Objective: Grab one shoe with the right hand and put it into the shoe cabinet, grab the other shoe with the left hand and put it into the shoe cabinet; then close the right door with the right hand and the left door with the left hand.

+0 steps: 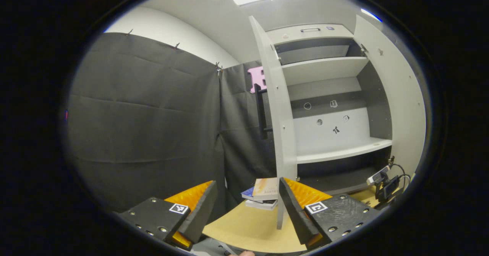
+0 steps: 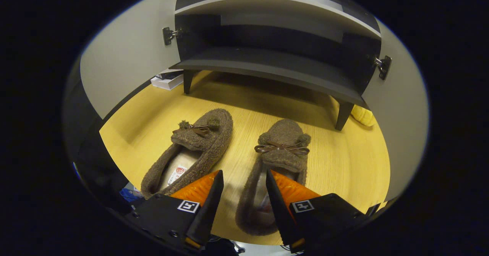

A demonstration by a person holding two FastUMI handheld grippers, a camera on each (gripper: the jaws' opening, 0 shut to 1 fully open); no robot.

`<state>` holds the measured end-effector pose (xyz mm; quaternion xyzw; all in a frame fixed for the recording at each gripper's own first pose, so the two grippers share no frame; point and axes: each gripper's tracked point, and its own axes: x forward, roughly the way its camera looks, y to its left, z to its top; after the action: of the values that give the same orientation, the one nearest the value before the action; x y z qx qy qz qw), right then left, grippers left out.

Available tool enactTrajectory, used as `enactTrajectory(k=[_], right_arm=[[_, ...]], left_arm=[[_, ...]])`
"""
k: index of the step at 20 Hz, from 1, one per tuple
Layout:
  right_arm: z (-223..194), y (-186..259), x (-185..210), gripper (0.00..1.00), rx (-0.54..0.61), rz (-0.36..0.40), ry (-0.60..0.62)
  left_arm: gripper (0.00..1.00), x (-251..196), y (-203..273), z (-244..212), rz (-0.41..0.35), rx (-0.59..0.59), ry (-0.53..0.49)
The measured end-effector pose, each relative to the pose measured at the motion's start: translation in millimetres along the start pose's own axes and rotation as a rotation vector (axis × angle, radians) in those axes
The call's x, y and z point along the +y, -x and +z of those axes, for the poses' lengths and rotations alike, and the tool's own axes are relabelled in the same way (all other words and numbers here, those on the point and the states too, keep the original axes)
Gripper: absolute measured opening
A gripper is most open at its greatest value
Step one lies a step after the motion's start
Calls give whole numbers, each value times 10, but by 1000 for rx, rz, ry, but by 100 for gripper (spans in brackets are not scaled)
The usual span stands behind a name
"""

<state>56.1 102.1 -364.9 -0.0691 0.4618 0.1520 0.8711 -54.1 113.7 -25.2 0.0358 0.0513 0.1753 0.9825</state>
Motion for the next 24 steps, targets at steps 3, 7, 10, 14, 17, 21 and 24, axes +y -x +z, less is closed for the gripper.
enactTrajectory(k=[3,7,10,14,17,21,24], right_arm=[[-27,-140,-72,73,40,-46,-3],[-78,-174,-163,25,73,-75,-60],[-78,-138,-163,2,78,-61,-87],[-6,-84,-200,4,32,-46,-106],[67,59,-299,4,16,-49,-123],[208,233,-370,4,-20,-47,-145],[337,419,-452,4,-58,-55,-126]], left_arm=[[94,-23,8,18,-8,-4,-6],[98,-22,-8,5,-11,3,-2],[93,-30,-14,-4,-15,3,3],[89,-87,-28,17,-32,-5,4],[89,-162,-51,5,-50,-1,7],[89,-287,-97,26,-81,-8,7],[90,-376,-111,27,-105,-10,9]])
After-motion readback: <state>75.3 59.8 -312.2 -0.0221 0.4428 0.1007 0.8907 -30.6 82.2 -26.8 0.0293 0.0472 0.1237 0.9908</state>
